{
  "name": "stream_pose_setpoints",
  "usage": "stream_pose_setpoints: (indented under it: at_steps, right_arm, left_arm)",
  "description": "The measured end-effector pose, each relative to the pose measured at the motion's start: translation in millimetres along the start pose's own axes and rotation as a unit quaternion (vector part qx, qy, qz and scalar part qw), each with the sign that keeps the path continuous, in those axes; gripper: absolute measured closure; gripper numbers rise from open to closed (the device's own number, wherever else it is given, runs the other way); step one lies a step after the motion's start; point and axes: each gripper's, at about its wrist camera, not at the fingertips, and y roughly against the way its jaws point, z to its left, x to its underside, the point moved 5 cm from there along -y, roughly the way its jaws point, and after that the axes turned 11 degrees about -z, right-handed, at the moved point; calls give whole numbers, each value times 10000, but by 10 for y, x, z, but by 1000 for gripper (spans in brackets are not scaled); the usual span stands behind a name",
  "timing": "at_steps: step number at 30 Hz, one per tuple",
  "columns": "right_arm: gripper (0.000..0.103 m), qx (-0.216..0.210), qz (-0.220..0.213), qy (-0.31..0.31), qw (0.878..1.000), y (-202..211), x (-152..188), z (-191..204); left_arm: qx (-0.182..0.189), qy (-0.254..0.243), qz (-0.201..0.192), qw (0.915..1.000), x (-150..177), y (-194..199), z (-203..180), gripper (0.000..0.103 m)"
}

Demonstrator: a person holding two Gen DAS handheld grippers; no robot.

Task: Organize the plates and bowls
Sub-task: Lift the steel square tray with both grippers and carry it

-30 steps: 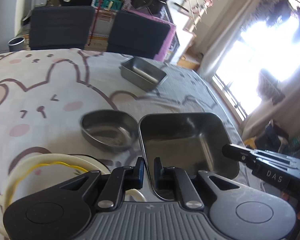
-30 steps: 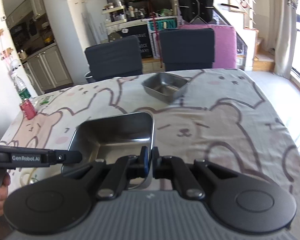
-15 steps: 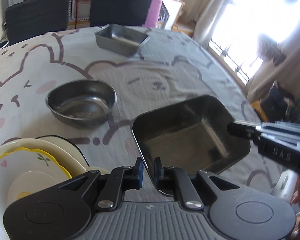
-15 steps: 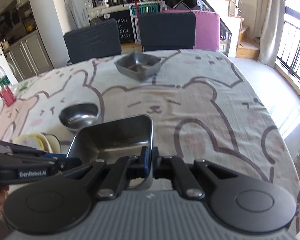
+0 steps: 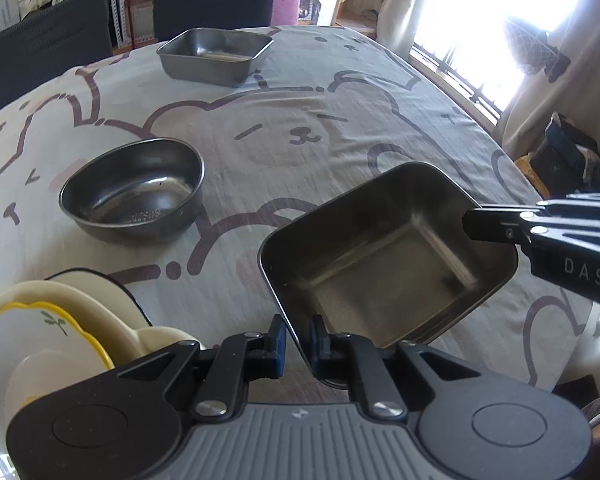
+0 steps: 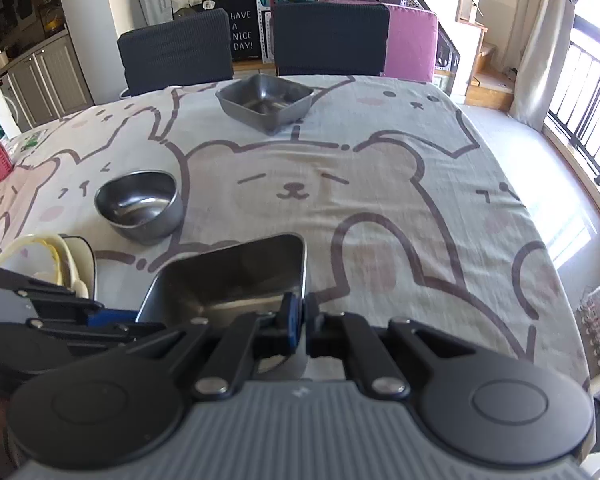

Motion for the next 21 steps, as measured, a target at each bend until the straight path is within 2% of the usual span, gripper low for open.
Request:
stream_pose_setpoints:
  at_steps: [13,21]
  right_arm:
    - [98,73,282,-54,9996,-91,52,-80]
    - [98,145,504,60,9986,-157,115,-90]
  left_arm:
    - [-66,-544,-37,9985,34,-40,-140,88]
    - [-172,-1011,-10,9947,93,-75,-235,87]
